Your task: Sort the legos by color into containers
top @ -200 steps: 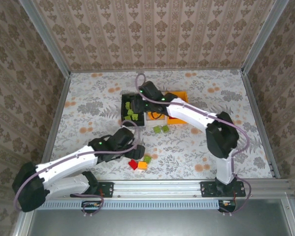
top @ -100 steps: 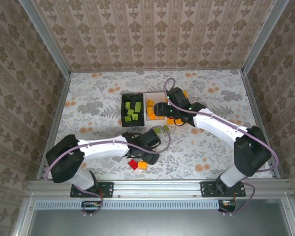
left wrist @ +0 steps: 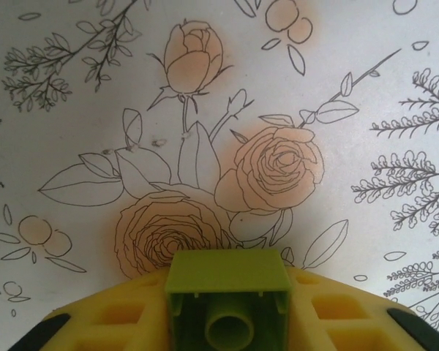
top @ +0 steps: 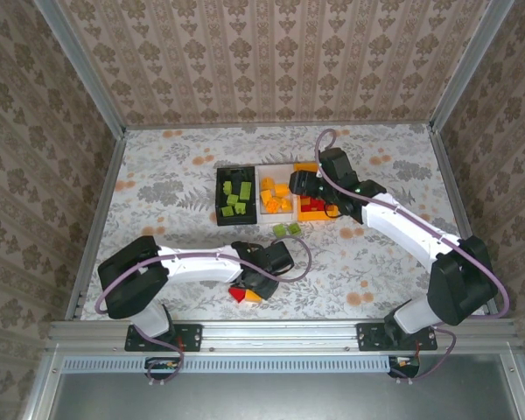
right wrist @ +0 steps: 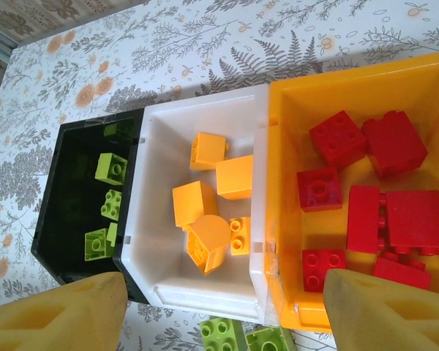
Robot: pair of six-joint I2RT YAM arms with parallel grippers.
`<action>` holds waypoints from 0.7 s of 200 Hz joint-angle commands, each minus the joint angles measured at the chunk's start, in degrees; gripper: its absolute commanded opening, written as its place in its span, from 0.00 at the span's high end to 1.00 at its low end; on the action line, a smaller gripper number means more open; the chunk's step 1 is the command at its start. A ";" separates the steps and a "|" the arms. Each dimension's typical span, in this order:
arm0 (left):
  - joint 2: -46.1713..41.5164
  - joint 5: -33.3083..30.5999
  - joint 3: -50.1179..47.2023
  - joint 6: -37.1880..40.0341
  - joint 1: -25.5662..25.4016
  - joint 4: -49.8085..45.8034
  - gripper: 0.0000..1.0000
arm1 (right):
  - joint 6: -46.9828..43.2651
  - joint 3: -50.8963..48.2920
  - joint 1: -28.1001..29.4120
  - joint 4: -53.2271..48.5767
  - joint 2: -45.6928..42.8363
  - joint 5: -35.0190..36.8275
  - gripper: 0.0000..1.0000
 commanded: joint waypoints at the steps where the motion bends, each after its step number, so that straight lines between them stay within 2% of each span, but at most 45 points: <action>1: 0.09 -1.56 0.48 -0.15 -0.31 -1.18 0.70 | 0.80 -0.81 -0.48 0.51 -1.79 0.33 0.28; 33: -2.49 -5.09 2.56 1.38 -0.05 -2.68 0.76 | 1.30 -1.78 -0.73 0.44 -3.06 0.97 0.28; 53: -6.38 -8.40 4.47 2.53 2.15 -3.39 0.76 | 1.64 -2.95 -1.06 0.29 -4.29 1.42 0.28; 68: -10.15 -11.29 5.30 3.62 5.29 -2.94 0.76 | 2.06 -3.98 -1.34 0.39 -4.42 1.39 0.28; 98: -14.14 -14.03 6.61 6.59 15.24 1.84 0.76 | 2.61 -5.70 -1.31 0.20 -7.00 1.09 0.28; 117: -12.57 -13.66 8.01 7.80 21.29 7.23 0.76 | 2.77 -6.54 -1.36 -0.27 -7.44 1.03 0.28; 140: -6.68 -14.51 11.89 9.02 26.97 11.12 0.76 | 2.74 -7.32 -1.35 -0.94 -7.78 1.29 0.28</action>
